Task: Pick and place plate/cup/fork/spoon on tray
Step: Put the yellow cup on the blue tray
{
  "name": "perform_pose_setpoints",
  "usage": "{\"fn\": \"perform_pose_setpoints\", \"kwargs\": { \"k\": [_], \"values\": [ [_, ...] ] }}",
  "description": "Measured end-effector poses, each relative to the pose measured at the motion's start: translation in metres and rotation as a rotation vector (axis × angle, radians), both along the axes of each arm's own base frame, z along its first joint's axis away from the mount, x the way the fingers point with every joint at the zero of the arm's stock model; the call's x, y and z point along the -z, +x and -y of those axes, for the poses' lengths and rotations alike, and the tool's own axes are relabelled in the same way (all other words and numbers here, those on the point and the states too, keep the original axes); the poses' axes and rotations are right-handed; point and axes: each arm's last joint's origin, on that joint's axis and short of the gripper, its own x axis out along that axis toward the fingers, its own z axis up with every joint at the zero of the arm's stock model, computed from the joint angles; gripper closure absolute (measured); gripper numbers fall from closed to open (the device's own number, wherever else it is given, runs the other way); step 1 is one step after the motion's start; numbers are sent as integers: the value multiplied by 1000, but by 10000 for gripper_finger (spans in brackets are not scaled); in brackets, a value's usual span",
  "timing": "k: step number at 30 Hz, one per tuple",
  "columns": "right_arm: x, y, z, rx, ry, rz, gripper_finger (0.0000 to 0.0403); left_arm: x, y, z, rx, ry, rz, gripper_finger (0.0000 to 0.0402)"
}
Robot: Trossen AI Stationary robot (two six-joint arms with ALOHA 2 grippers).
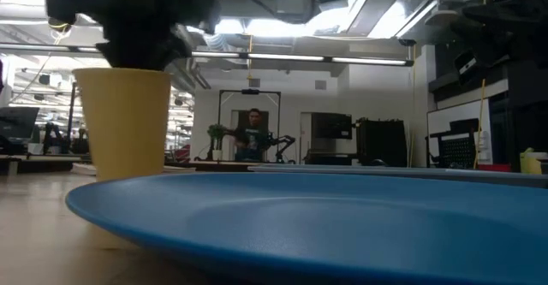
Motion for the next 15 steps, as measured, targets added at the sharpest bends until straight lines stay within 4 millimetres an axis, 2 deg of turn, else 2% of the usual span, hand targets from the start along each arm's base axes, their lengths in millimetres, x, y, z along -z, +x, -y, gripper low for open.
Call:
{"fn": "perform_pose_setpoints", "kwargs": {
  "k": [4, 8, 12, 15],
  "values": [
    [0, 0, 0, 0, 0, 0, 301, -31, 15, -2, 44, 7, 99, 399],
    [0, 0, 0, 0, 0, 0, 301, -71, 35, -19, 87, 95, 248, 399],
    [0, 0, 0, 0, 1, 0, 301, -105, 55, -57, 86, 153, 409, 400],
    [0, 0, 0, 0, -3, 1, 301, -121, 64, -96, 34, 200, 508, 400]
  ]
}}
